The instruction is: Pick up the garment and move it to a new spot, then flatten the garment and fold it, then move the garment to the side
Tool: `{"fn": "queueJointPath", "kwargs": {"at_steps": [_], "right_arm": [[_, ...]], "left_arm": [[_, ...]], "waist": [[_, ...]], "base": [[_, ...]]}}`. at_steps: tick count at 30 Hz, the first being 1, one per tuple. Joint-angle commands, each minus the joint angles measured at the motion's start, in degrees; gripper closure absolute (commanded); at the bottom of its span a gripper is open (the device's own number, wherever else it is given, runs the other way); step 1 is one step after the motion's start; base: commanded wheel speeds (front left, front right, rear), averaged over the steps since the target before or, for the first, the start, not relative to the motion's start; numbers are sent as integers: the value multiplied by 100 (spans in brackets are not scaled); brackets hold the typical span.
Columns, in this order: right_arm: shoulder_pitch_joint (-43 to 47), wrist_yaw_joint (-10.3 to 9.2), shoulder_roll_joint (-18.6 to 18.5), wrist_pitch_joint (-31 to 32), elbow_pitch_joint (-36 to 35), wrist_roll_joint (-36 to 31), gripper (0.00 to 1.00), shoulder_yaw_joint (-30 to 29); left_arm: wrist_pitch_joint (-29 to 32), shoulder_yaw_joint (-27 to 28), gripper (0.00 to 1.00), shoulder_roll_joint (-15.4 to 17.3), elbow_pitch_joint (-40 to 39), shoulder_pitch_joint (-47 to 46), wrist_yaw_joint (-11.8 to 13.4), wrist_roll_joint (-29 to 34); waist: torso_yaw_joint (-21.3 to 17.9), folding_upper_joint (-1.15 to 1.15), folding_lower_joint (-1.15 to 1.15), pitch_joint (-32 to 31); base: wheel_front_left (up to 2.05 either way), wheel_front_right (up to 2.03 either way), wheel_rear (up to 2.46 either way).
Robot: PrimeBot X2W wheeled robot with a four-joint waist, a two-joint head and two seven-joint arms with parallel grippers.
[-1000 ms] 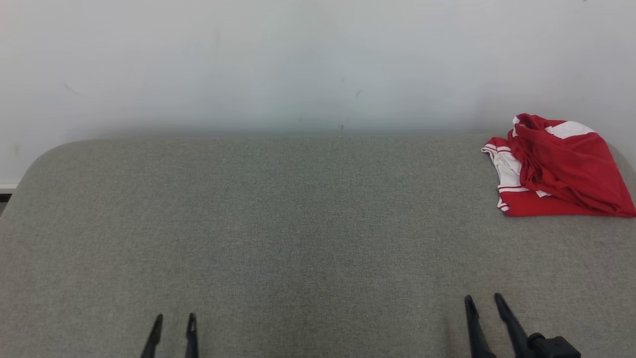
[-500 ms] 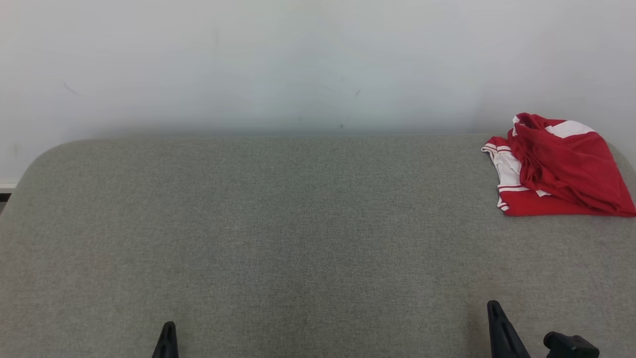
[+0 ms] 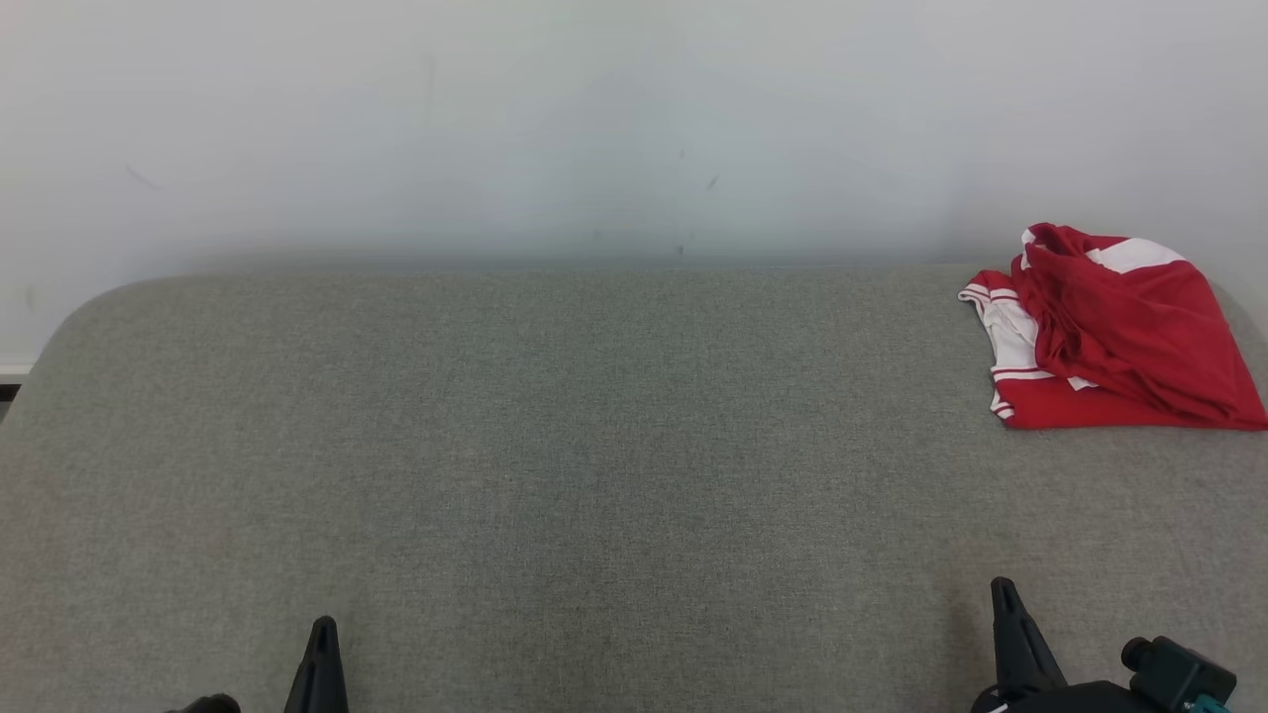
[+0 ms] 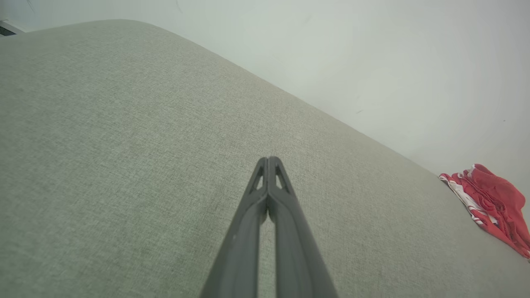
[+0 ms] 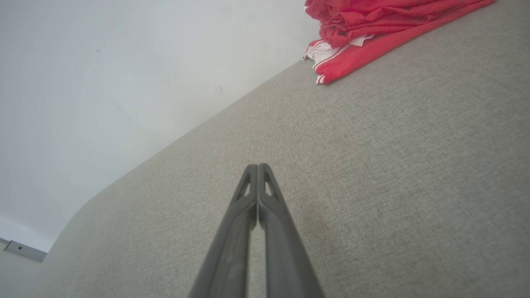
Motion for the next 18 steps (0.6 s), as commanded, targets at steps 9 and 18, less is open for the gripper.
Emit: {"fn": "queueJointPath", "kwargs": {"at_steps": [9,18], "right_arm": [[-304,-3,-3,265,-22,910,100,-133],[-435,-4,-2,458,19,1531,100,-215]], "left_arm": [[175,70,100,8,10,-314,-101,-952],[300,105,100,8,59,-440,-145,-1608]], "waist": [[-4,0,0,8],[-8,0,0,15]], "base": [[0,0,0],[0,0,0]]}}
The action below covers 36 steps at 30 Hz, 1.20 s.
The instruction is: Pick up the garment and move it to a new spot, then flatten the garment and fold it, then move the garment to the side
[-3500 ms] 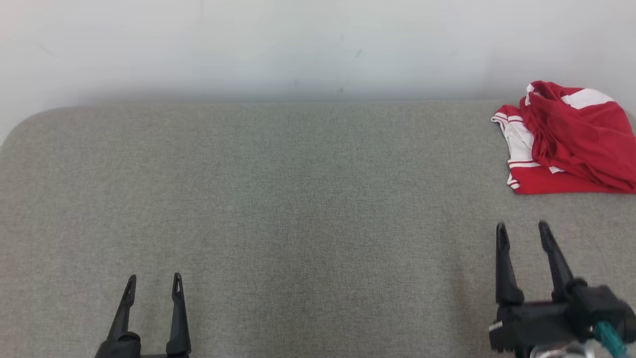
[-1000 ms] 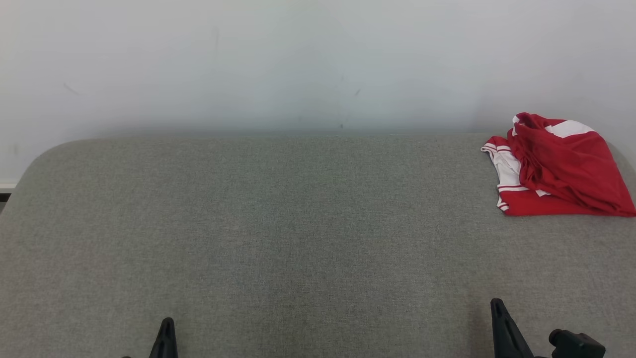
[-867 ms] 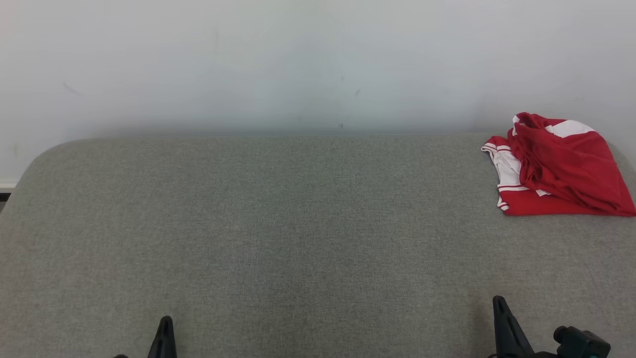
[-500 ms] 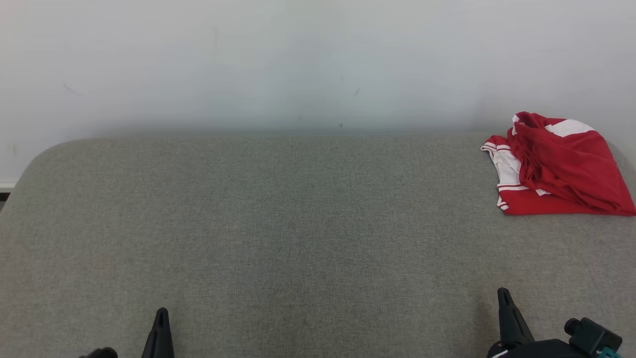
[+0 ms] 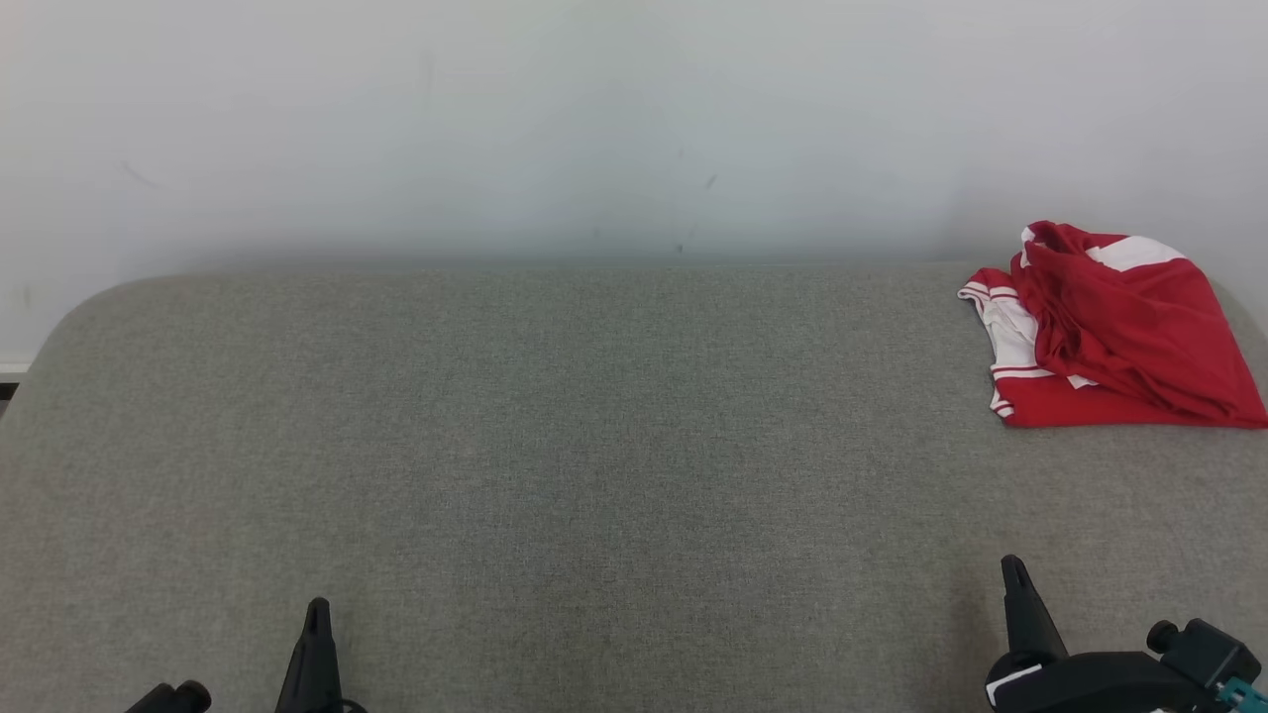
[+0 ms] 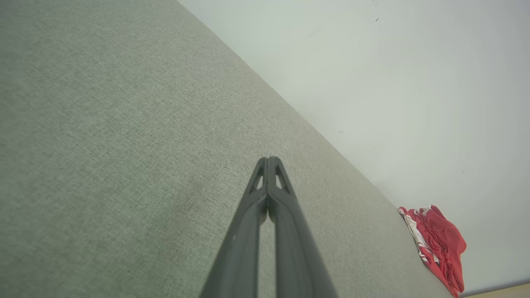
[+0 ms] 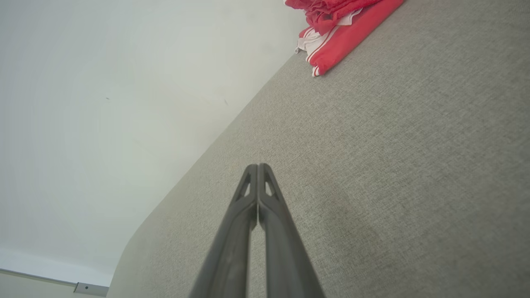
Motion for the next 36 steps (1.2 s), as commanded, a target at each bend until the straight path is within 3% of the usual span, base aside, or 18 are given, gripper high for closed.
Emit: {"fn": "queueJointPath", "kwargs": {"at_steps": [1,36], "right_arm": [[-147,-4,-2,36,-44,140,100,-35],[-594,-7,-2,724,100,2346,100,-321]], "left_arm": [[24,24,100,8,-42,-173,-46,-152],[468,146,100,10,141,-607,-197,-2472]], "waist": [[0,0,-1,1],[-16,0,-1,31]], "base": [[0,0,0],[0,0,0]]}}
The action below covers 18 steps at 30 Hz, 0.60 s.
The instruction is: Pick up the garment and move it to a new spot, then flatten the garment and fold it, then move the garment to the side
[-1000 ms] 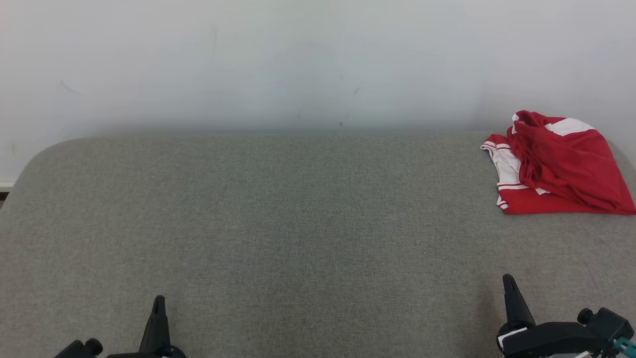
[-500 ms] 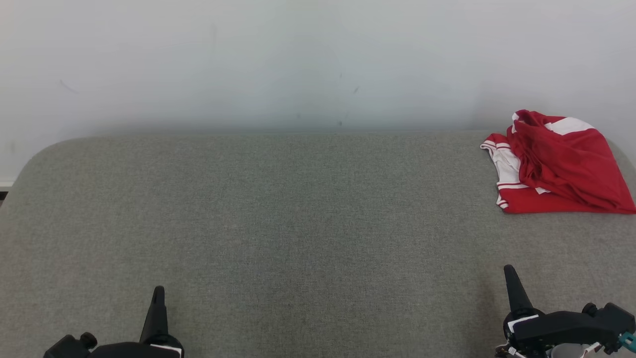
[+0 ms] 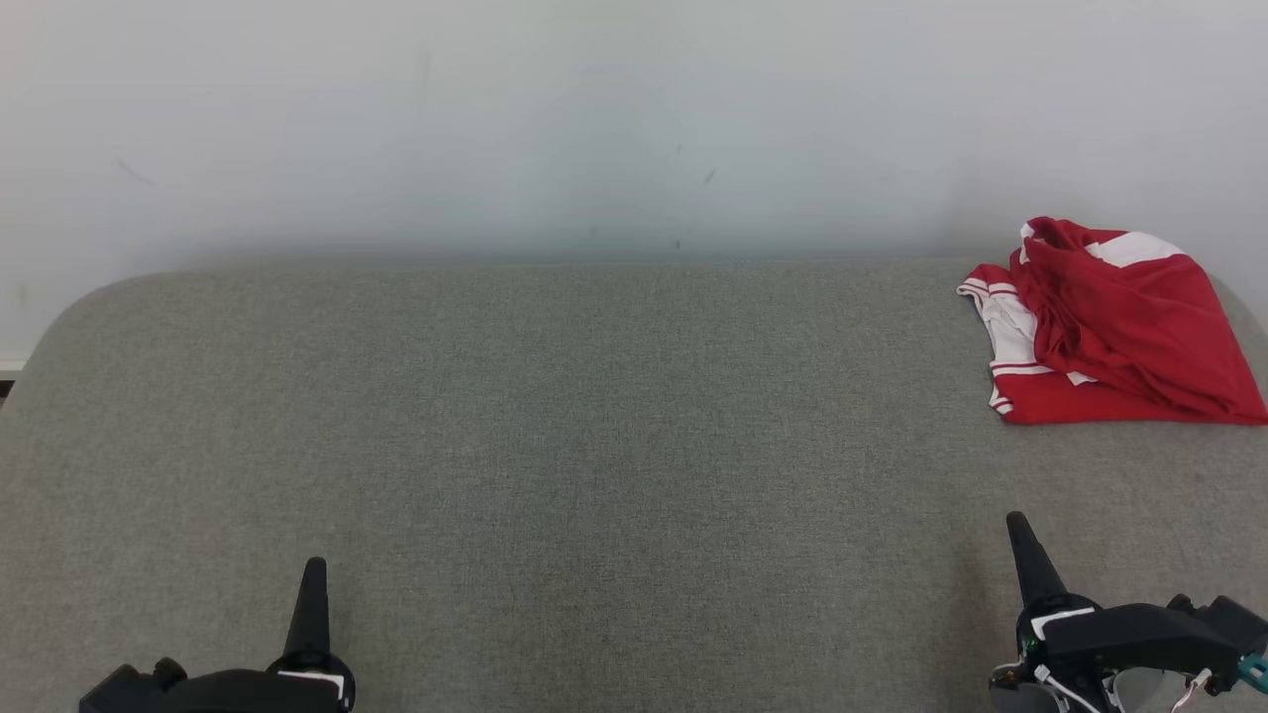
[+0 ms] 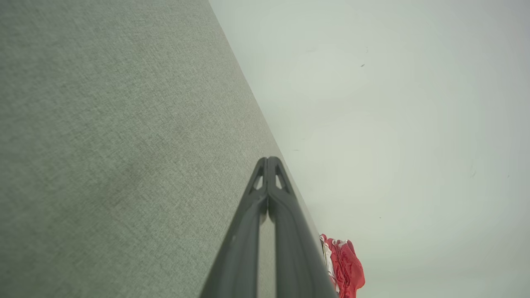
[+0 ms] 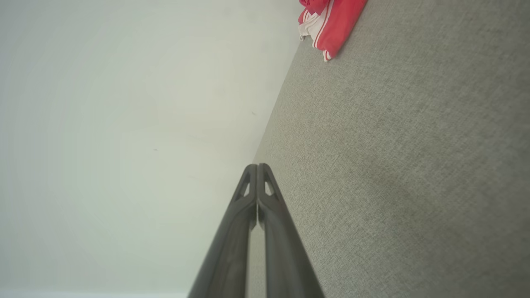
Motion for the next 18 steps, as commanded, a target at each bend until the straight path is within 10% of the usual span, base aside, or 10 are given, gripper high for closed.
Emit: {"fn": "queueJointPath", "kwargs": {"at_steps": [1,18], "right_arm": [[-123,-8,-1,55,-23,198,100,-36],[-288,-9,-1,306,37,982,100,-138]], "left_arm": [[34,21,100,9,-14,-155,-20,-184],[197,67,100,9,60,-291,-79,-1033]], "waist": [[-1,0,-1,2],[-8,0,-1,16]], "base": [[0,0,0],[0,0,0]]}}
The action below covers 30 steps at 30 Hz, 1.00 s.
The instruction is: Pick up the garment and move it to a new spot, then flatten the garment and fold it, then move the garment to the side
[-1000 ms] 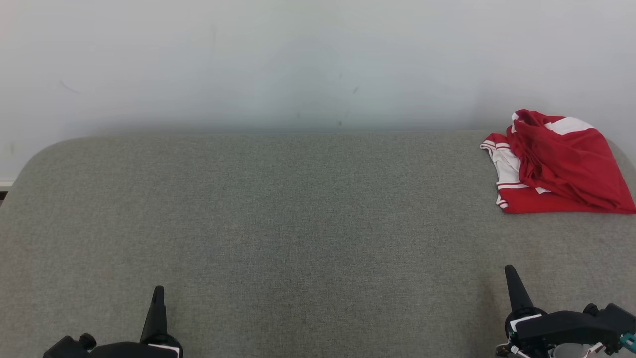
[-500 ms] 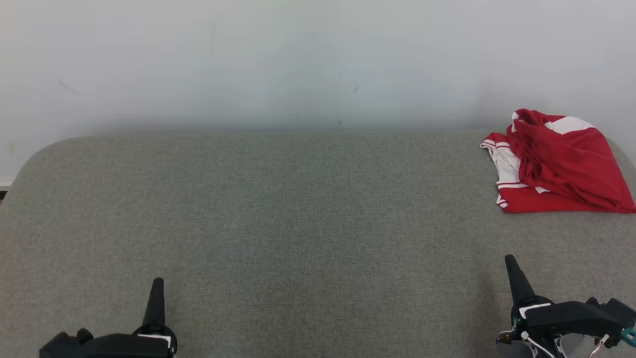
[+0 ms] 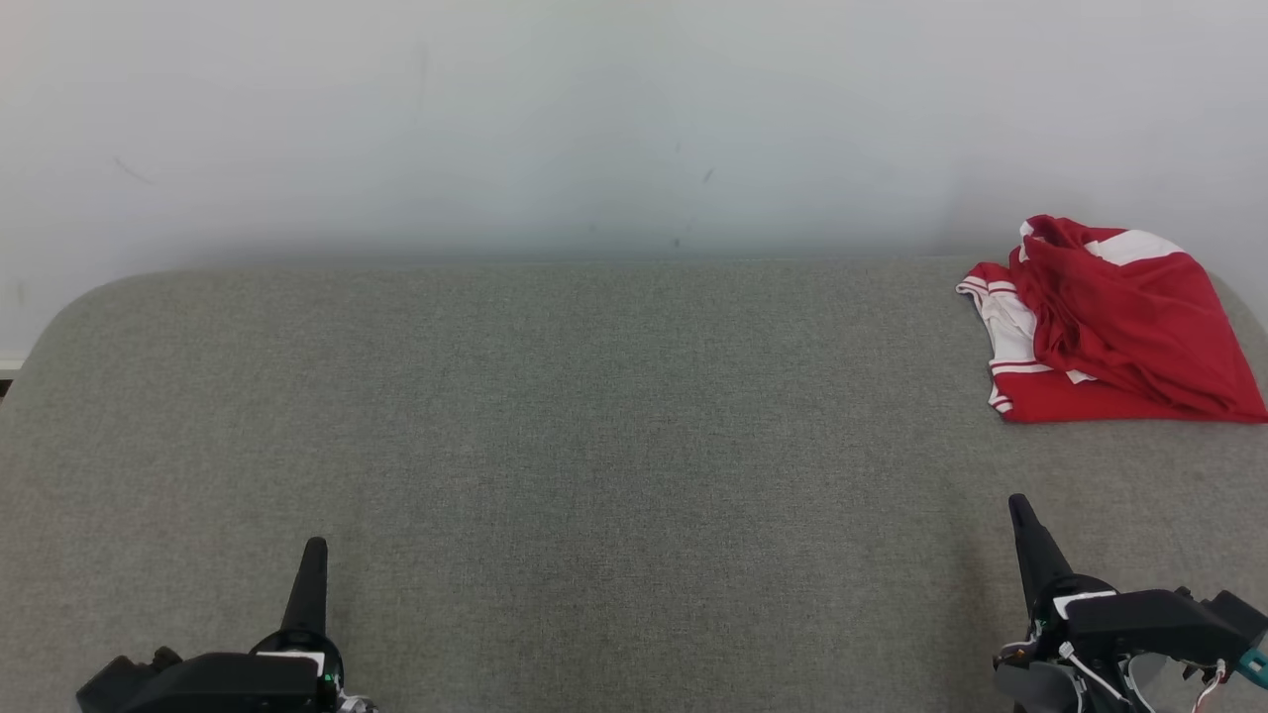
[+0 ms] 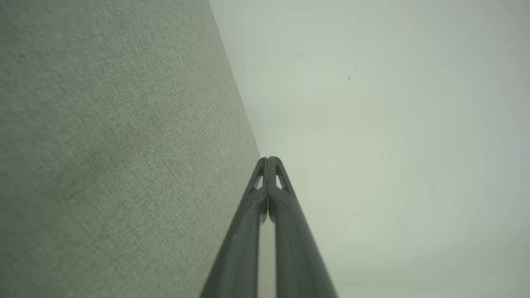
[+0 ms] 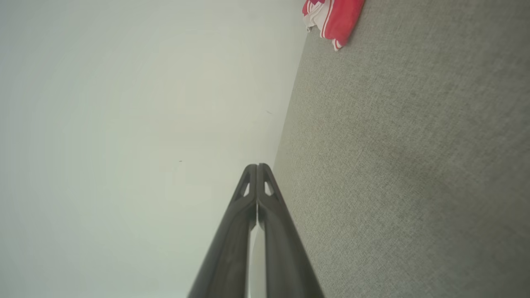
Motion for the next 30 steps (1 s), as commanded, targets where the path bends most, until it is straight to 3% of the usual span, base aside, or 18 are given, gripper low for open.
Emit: {"fn": "queueJointPath", "kwargs": {"at_steps": [1,30], "right_arm": [[-107,-9,1,37,-4,118,100,-24],[-315,-12,3,391,77,1240,100,-170]], "left_arm": [[36,22,100,8,3,-93,-27,-160],[267,85,100,8,102,-306,-107,-1339]], "waist": [[0,0,0,1],[-12,0,0,25]], "base": [[0,0,0],[0,0,0]]}}
